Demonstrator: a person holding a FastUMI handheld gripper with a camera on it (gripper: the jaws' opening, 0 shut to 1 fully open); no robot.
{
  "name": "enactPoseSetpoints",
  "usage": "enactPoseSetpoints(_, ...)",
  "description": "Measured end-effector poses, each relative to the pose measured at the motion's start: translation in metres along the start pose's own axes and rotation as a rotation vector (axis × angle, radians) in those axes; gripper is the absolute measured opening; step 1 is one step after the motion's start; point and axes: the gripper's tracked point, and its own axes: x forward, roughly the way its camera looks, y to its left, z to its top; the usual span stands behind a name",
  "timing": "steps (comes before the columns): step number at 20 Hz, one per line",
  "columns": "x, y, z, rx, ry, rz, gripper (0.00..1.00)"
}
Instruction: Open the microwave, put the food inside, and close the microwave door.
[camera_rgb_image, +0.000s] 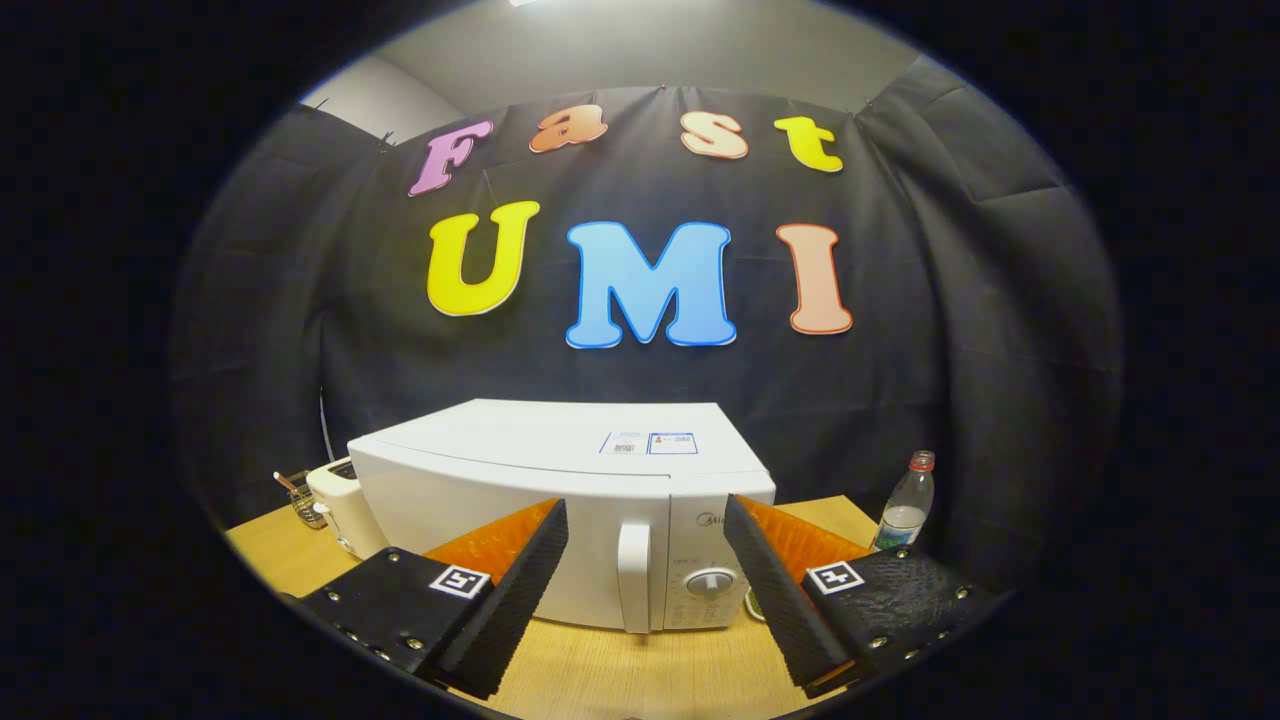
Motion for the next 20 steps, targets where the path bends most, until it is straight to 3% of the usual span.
enactPoseSetpoints(3, 0.020, 0.002, -0.025, -0.007, 0.053, 0.009, 0.99)
enactPoseSetpoints(7, 0.040, 0.005, -0.056, -0.001, 0.125, 0.012, 0.90)
enactPoseSetpoints(8, 0.044, 0.005, -0.062, 0.002, 0.139, 0.010, 0.80)
enactPoseSetpoints(11, 0.055, 0.006, -0.072, 0.012, 0.161, -0.008, 0.63)
enactPoseSetpoints(12, 0.057, 0.007, -0.075, 0.023, 0.168, -0.010, 0.47)
enactPoseSetpoints(13, 0.058, 0.011, -0.078, 0.034, 0.180, -0.002, 0.40)
enactPoseSetpoints(15, 0.061, 0.009, -0.082, 0.013, 0.187, -0.009, 0.42)
enactPoseSetpoints(16, 0.061, 0.010, -0.086, 0.007, 0.192, -0.006, 0.27)
enactPoseSetpoints(17, 0.057, 0.012, -0.083, 0.009, 0.192, -0.007, 0.27)
enactPoseSetpoints(18, 0.058, 0.013, -0.082, 0.000, 0.202, -0.002, 0.17)
enactPoseSetpoints(19, 0.055, 0.011, -0.082, -0.002, 0.209, -0.006, 0.17)
enactPoseSetpoints(20, 0.054, 0.012, -0.083, -0.012, 0.220, 0.001, 0.10)
